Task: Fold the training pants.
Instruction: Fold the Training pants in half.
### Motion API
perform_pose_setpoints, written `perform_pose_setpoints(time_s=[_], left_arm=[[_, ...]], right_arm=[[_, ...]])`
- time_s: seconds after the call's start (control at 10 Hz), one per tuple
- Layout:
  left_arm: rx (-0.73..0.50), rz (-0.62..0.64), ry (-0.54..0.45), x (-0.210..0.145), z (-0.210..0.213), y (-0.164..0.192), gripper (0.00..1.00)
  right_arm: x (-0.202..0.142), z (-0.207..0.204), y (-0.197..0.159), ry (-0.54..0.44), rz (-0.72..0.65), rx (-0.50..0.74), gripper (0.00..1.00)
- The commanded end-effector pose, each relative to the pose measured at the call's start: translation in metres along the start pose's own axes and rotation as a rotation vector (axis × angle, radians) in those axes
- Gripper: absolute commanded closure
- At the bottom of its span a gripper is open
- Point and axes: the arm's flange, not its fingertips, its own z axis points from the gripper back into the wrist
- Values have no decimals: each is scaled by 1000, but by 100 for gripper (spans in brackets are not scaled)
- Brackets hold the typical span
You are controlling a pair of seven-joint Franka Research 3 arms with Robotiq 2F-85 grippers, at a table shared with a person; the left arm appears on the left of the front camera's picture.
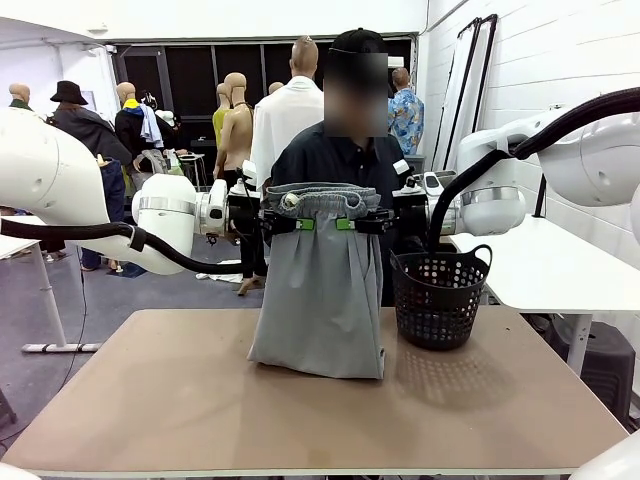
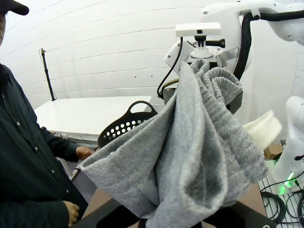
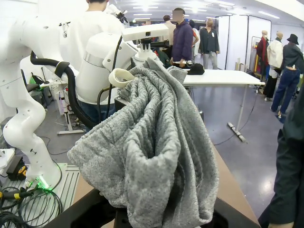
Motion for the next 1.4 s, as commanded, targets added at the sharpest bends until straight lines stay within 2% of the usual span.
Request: perform_pose_setpoints(time_s=[0.0,0.3,0.6,0.8,1.3], left_arm=[[0,0,0,0,0,0,100],[7,7,29,-6,12,-12,100],[37,44,17,-26,25,-22,100],[35,61,16,-30,26,-22,100],[90,21,-4,9,19,6,100]], right_arm=[[0,0,0,0,0,0,100],[-8,-11,5,26,-10,5,100],[-30,-20,6,50,-47,21,100],[-32,-28,-1,57,-53,29,100],[10,-43,-47,118,6,63,100]])
